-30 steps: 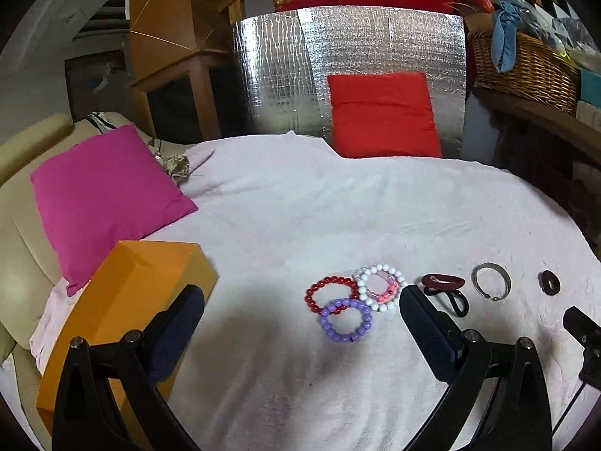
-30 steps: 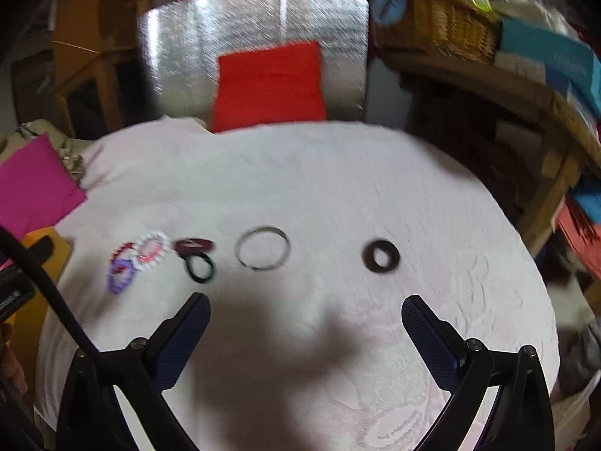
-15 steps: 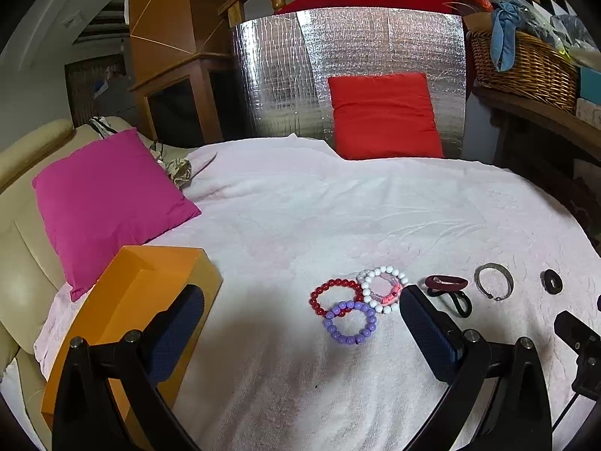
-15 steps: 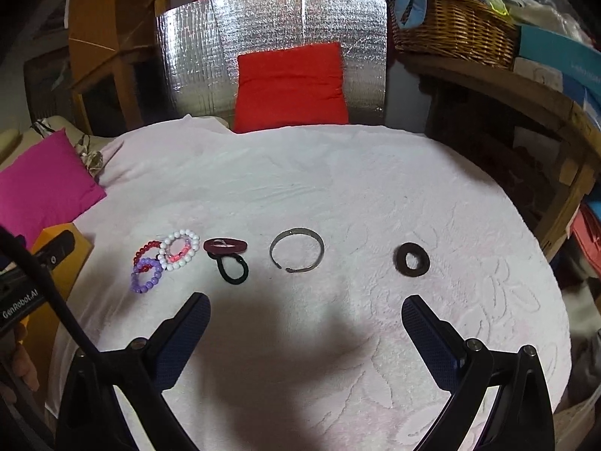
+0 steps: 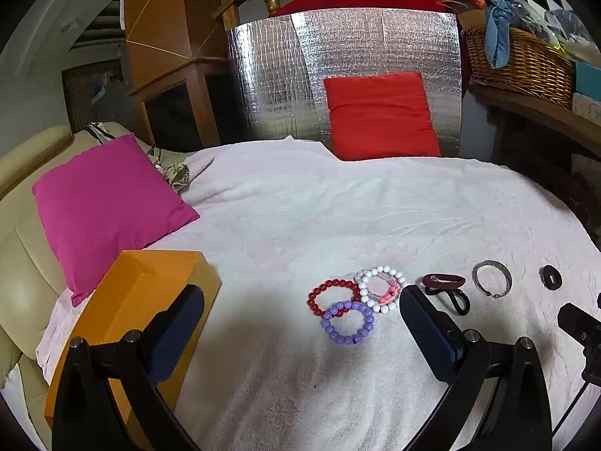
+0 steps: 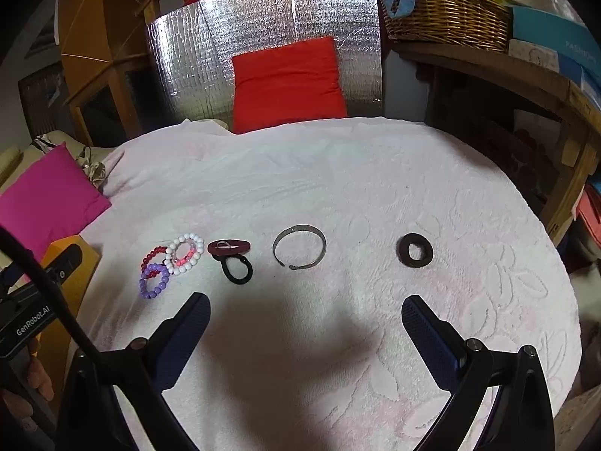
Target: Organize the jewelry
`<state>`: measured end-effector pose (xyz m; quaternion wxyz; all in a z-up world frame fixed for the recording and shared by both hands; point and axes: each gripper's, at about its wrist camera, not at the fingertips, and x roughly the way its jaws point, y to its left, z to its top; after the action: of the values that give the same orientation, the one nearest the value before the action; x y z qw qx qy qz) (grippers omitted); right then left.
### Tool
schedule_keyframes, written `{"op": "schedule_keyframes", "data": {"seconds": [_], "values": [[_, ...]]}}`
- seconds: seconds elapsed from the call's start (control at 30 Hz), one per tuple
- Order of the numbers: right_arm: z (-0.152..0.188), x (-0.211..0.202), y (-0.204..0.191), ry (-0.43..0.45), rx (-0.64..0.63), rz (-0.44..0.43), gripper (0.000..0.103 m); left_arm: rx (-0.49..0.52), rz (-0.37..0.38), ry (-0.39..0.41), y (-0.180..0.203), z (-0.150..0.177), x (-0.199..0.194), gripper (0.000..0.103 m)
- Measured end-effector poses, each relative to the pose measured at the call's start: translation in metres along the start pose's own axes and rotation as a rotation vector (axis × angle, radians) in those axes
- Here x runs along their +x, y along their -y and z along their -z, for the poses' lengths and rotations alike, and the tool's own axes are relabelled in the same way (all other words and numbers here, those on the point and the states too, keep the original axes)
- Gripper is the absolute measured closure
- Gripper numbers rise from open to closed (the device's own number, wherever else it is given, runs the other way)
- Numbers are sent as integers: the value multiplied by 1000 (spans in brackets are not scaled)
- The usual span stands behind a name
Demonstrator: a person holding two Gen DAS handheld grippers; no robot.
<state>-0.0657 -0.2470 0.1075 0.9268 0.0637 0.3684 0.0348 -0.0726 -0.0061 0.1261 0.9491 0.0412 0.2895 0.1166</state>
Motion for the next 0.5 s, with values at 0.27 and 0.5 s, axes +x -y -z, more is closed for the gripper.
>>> {"op": "schedule_keyframes", "data": {"seconds": [0.27, 0.5], "values": [[0, 1, 0, -11, 10, -12, 0, 0, 3, -2, 0, 0, 1, 0], [1, 2, -2, -12, 11, -19, 0, 0, 1, -6, -1, 0, 2, 0]]}}
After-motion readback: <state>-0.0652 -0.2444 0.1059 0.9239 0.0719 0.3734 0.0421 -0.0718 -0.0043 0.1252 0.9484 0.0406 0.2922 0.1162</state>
